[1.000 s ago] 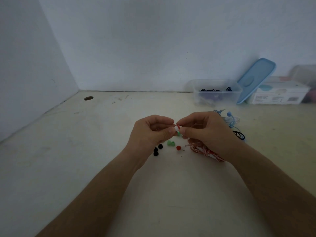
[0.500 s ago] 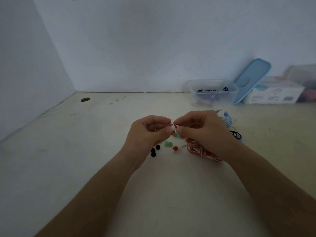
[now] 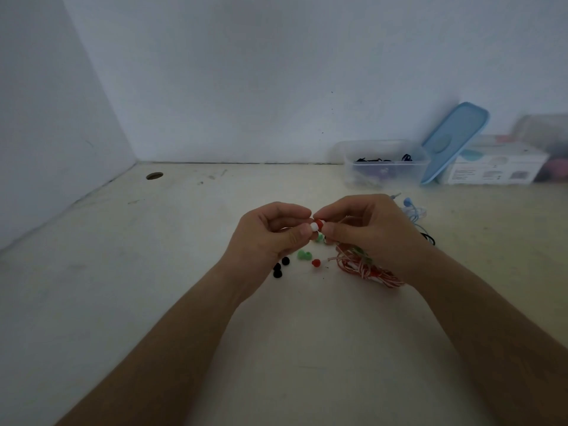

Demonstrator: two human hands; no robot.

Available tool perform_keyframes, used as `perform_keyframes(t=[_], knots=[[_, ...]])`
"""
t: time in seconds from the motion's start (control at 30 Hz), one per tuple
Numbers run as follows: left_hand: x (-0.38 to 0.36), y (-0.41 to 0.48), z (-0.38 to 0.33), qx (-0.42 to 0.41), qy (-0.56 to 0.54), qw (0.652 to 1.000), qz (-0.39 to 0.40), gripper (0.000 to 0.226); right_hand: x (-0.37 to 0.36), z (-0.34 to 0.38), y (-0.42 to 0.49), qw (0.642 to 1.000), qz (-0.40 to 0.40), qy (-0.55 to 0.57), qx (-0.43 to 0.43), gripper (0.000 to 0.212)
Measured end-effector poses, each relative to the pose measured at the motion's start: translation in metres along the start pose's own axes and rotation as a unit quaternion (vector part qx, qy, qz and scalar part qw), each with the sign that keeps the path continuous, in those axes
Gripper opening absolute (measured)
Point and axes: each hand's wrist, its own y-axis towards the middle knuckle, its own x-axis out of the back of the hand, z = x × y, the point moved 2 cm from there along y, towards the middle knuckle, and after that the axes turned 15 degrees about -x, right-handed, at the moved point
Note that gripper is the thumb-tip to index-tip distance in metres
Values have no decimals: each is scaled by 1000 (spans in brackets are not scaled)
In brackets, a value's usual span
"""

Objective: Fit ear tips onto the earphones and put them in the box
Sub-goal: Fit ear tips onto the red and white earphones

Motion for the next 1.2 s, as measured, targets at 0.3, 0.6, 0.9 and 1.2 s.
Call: perform_keyframes(t=[0.3,0.6,0.9,1.2], knots=[[2,0,1,-36,58,998,-13,19,-4,0,-2,999,-31,-3,19,12],[1,-1,-1,-95,110,989,-15,17,-7,-2,-2,995,-73,-55,46,10],[4,-1,2,-54,80,995,-9,17,-9,-2,-1,996,-55,-55,53,10],[5,0,1,-29,48,998,2,15,-6,0,-2,999,-4,-4,35,13]])
